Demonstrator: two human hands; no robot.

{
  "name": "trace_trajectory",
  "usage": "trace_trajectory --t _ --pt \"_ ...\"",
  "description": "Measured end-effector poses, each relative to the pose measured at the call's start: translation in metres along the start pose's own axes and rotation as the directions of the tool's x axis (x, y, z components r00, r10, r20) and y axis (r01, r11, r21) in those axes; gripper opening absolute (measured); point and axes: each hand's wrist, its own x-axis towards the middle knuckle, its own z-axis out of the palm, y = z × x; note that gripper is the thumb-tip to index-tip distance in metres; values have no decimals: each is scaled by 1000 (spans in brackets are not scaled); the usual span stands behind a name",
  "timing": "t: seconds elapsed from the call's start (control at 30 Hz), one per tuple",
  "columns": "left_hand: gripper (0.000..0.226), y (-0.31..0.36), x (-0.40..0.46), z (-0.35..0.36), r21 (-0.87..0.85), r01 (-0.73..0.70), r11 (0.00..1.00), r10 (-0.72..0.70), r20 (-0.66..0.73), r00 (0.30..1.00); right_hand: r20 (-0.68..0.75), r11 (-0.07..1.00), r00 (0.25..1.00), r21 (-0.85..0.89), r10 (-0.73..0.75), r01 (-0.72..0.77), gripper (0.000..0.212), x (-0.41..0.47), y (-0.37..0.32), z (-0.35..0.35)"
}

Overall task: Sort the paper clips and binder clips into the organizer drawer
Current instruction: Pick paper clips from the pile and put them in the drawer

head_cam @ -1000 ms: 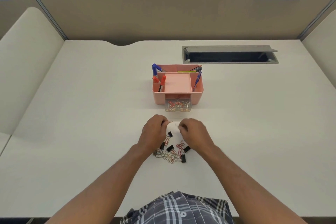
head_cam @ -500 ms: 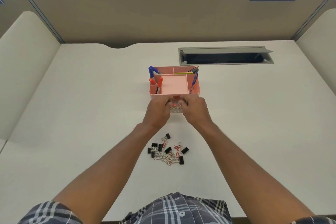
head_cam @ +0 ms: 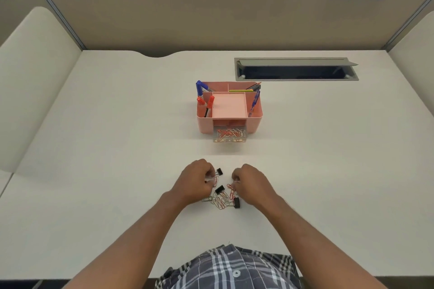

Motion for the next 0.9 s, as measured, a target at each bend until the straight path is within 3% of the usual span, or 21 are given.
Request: trace_trajectory --t 0.23,0.73,0.9 --pt "12 10 11 4 225 -47 973 48 -2 999 -81 999 996 -10 -39 39 20 7 -1 7" --pt "14 9 13 14 114 96 989 -83 -119 989 -170 992 983 113 66 -47 22 6 24 -9" --pt "18 9 12 18 216 85 973 -64 -102 993 -124 993 992 -114 17 -31 21 -5 1 -8"
